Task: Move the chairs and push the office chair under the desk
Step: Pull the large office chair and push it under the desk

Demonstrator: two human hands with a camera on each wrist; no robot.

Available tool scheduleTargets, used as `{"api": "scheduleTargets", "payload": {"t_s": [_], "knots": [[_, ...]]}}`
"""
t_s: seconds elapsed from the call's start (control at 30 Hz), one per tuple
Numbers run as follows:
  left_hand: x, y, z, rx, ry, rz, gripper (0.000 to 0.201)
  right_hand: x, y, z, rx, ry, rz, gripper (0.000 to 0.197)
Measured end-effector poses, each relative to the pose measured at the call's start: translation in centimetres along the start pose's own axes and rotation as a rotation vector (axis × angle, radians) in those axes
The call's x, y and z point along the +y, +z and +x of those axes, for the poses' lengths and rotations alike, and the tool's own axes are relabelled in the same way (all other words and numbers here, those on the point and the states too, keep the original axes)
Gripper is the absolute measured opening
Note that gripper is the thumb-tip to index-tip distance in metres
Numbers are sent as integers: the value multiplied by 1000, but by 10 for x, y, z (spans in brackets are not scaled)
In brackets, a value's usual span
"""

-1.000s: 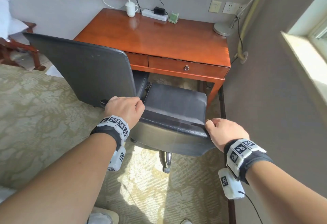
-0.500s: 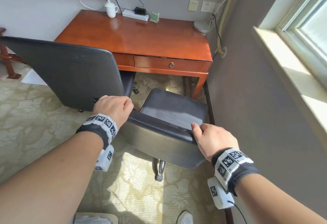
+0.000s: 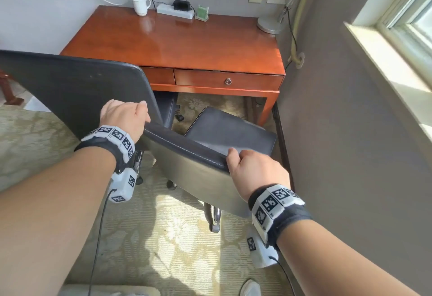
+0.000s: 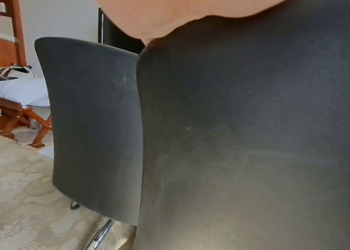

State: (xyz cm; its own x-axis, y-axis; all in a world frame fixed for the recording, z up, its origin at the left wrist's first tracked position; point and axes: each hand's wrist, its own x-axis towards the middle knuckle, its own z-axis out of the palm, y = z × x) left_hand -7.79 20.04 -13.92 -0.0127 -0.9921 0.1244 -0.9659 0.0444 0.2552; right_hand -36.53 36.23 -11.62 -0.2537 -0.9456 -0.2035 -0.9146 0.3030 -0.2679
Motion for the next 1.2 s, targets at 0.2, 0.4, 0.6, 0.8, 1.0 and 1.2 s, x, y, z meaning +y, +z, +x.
{"api": "scheduleTargets", "payload": {"t_s": [0.2, 0.4, 0.6, 0.8, 1.0, 1.2], "knots": [[1, 0, 12, -8, -28, -5, 67, -4, -5, 18, 25, 3, 4, 64], [10, 2, 15, 10, -42, -10, 70, 0, -9, 30, 50, -3, -32, 65], [27, 6, 7, 27, -71, -11, 70, 21, -19, 50, 78, -13, -75, 60], [47, 17, -15, 1, -41, 18, 73, 56, -24, 55, 79, -11, -73, 58], [28, 13, -39, -51, -19, 4, 62, 51, -19, 47, 88, -40, -93, 57], [10, 5, -38, -54, -68, 15, 63, 29, -15, 43, 81, -55, -123, 56]]}}
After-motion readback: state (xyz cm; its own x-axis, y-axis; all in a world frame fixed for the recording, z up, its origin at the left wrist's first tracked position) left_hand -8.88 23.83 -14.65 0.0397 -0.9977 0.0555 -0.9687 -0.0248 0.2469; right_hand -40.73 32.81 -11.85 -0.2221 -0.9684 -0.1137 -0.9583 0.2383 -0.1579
